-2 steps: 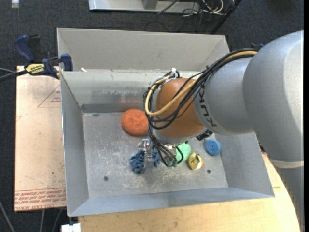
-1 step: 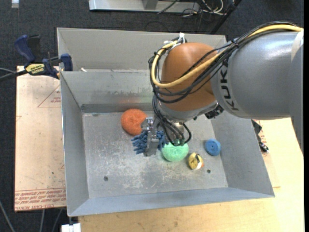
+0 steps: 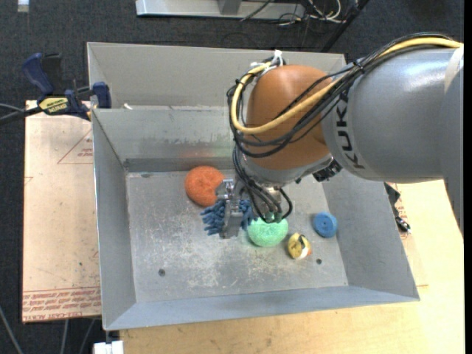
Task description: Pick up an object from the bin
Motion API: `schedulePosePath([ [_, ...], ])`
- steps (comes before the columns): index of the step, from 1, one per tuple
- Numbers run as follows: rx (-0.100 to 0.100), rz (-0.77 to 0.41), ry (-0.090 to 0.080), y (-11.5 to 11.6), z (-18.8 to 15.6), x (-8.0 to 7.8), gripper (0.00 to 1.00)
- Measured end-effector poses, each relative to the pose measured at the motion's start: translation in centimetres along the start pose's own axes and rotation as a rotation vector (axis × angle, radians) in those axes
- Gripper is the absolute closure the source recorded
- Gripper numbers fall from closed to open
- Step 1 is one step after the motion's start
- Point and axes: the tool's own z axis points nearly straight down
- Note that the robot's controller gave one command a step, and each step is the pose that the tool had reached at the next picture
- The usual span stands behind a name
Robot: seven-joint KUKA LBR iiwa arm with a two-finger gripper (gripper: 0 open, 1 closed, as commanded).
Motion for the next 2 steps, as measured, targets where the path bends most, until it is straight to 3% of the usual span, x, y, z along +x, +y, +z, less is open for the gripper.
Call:
schedulePosePath([
  [1, 0.001, -0.002, 0.003, 0.0, -0.2, 0.0, 1.0],
  [2, -0.001, -0.203, -0.003, 2.2, -8.6, -1.2, 1.0],
])
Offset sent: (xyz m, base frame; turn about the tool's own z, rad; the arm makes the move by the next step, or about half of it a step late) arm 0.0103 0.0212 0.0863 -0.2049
